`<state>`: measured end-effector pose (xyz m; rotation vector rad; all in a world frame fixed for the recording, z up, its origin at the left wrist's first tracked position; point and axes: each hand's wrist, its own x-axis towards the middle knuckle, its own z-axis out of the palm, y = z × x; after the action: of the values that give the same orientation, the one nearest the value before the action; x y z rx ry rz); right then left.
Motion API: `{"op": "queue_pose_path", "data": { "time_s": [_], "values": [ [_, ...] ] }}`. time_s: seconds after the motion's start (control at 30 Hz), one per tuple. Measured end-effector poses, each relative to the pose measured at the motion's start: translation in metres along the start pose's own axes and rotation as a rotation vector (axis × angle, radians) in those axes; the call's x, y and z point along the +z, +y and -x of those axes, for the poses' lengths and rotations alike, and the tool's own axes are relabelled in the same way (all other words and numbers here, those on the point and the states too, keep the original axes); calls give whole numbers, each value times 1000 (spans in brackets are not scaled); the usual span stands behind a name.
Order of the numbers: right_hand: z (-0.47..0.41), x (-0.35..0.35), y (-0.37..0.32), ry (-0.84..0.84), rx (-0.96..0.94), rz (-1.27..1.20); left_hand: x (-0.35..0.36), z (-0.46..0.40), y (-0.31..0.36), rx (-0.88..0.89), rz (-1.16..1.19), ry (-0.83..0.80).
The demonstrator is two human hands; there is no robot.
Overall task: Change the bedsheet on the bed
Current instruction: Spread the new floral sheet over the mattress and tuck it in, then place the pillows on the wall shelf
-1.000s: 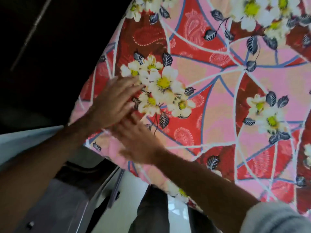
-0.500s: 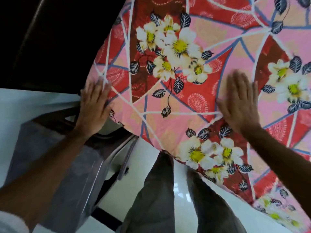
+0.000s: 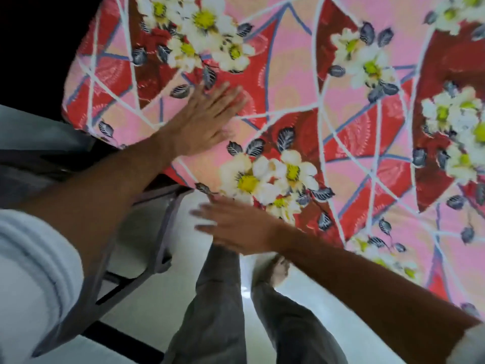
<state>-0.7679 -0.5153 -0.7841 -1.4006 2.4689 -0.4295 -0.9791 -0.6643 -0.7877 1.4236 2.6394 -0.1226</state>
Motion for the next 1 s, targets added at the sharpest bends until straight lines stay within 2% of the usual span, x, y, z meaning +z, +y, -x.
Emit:
{"op": "queue_pose_path", "data": {
  "time_s": [0.07, 0.13, 0.2, 0.27, 0.33, 0.4, 0.43, 0.5, 0.57, 0.63, 0.67, 0.73, 0.8, 0.83, 0.9, 0.93, 0.97, 1.0],
  "values": [
    [52, -19, 32, 166, 222, -58, 7, 15, 23, -19, -28, -15],
    [112, -38, 71, 268, 442, -37, 8, 31, 60, 104, -113, -51],
    [167, -53, 108, 283, 690, 35, 6, 47, 102, 274, -145, -92],
    [211, -59, 131, 212, 944, 104, 7, 60, 138, 494, -132, -129],
    [236, -44, 128, 136, 1114, 116, 8, 63, 169, 842, -117, -178],
    [233, -19, 99, 88, 1040, 171, 2, 58, 192, 1095, -105, -182],
    [229, -7, 79, 67, 919, 198, -5, 51, 203, 1105, -76, -129],
    [218, 16, 34, 14, 587, 203, -20, 23, 217, 941, 40, 34],
    [213, 40, -12, -113, 258, 169, -33, -14, 219, 656, 111, 112],
    [222, 58, -51, -280, 94, 75, -36, -51, 217, 347, 127, 87],
    [230, 59, -61, -299, 105, 5, -34, -63, 218, 228, 103, 38],
    [249, 51, -67, -180, 250, -79, -21, -64, 232, 177, 1, -56],
    [271, 26, -65, 0, 440, -102, -19, -46, 256, 310, -59, -163],
    [285, 8, -61, 86, 522, -81, -23, -34, 268, 439, -94, -211],
    [308, -23, -51, 155, 681, -47, -40, -16, 285, 722, -154, -382],
    [319, -42, -47, 161, 762, -42, -64, -15, 290, 811, -159, -475],
    [329, -59, -46, 167, 849, -51, -87, -14, 296, 825, -147, -534],
    [339, -80, -45, 179, 942, -58, -113, -19, 301, 755, -122, -527]
  ]
}}
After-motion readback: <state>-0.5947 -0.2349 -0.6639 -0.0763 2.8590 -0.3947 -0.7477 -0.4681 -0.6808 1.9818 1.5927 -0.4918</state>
